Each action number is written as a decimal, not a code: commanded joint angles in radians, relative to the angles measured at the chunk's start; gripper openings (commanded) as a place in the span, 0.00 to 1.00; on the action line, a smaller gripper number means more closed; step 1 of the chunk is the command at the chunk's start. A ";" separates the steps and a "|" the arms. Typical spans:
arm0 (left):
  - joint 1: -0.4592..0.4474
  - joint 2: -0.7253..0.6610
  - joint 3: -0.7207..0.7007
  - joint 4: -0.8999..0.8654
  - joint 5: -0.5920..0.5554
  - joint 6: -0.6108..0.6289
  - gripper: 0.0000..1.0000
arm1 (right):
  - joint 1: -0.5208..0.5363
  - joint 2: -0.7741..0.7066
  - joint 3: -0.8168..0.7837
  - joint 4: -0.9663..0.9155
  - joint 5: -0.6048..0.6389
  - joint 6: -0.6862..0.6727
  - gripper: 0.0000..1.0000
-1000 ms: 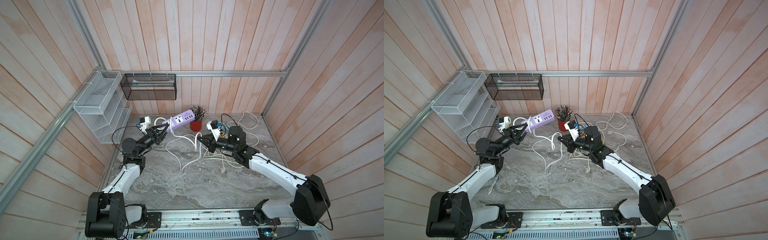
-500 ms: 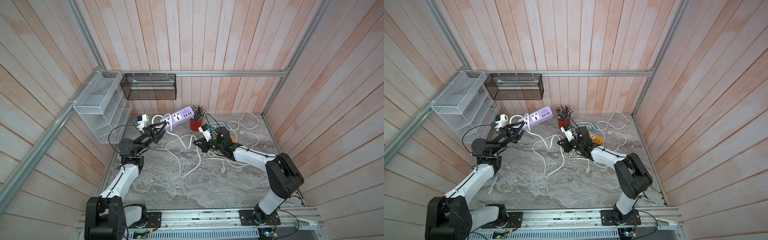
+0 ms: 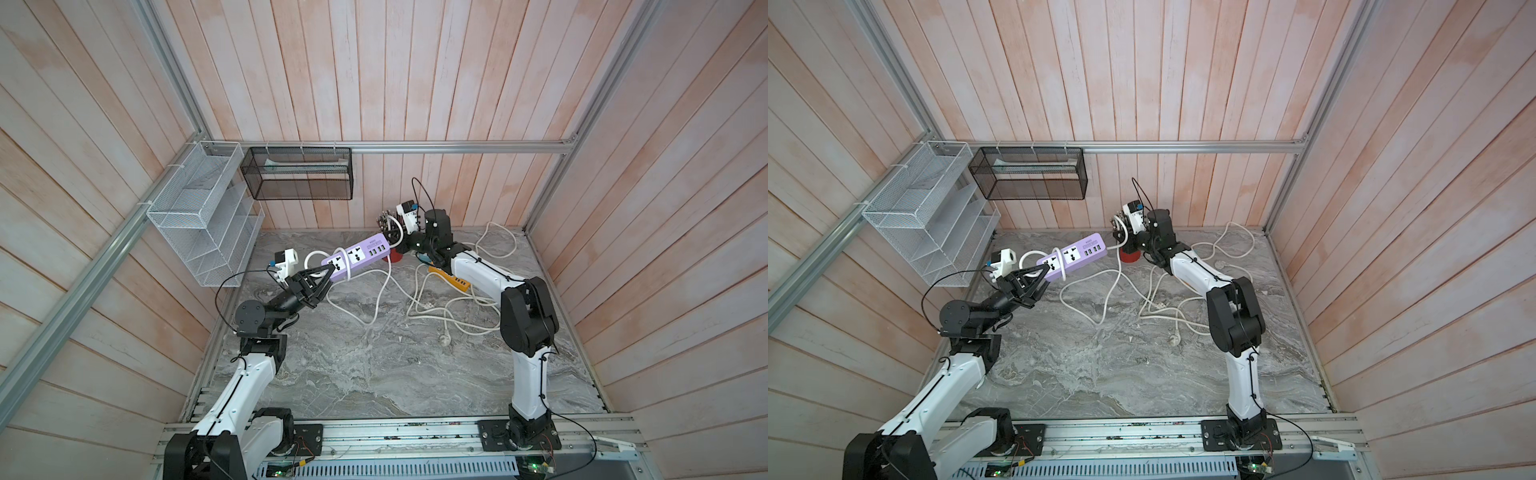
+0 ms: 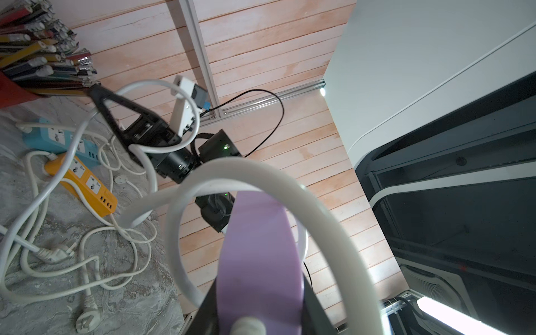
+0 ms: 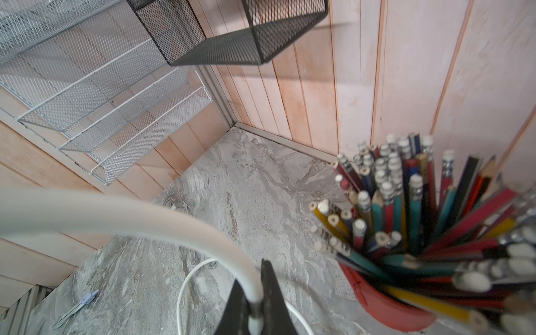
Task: Unwrap the cord wrapped around the power strip
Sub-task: Unwrap the power cord from the power strip.
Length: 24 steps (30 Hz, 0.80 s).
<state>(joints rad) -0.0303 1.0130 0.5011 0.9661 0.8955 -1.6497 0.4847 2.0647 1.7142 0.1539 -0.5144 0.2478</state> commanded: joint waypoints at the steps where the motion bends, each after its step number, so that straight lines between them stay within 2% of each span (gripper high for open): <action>1: -0.005 -0.021 -0.030 -0.008 -0.019 0.031 0.00 | -0.022 -0.028 0.119 -0.054 0.001 0.005 0.00; 5: -0.005 0.006 -0.060 0.019 -0.027 0.037 0.00 | -0.028 -0.095 0.195 -0.108 -0.016 -0.020 0.00; 8: -0.004 0.044 -0.061 0.041 -0.030 0.047 0.00 | -0.026 -0.180 0.179 -0.119 -0.033 -0.034 0.00; 13: -0.005 0.123 -0.053 0.088 -0.033 0.055 0.00 | -0.028 -0.329 0.092 -0.105 -0.030 -0.058 0.00; 17: -0.007 0.169 -0.035 0.160 -0.032 0.018 0.00 | -0.028 -0.380 0.034 -0.138 -0.014 -0.081 0.00; 24: -0.003 0.145 0.023 0.085 -0.032 0.054 0.00 | -0.028 -0.440 -0.173 -0.087 -0.004 -0.061 0.00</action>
<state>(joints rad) -0.0338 1.1847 0.4728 1.0161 0.8780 -1.6222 0.4538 1.6264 1.6020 0.0723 -0.5228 0.1795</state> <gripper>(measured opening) 0.316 0.085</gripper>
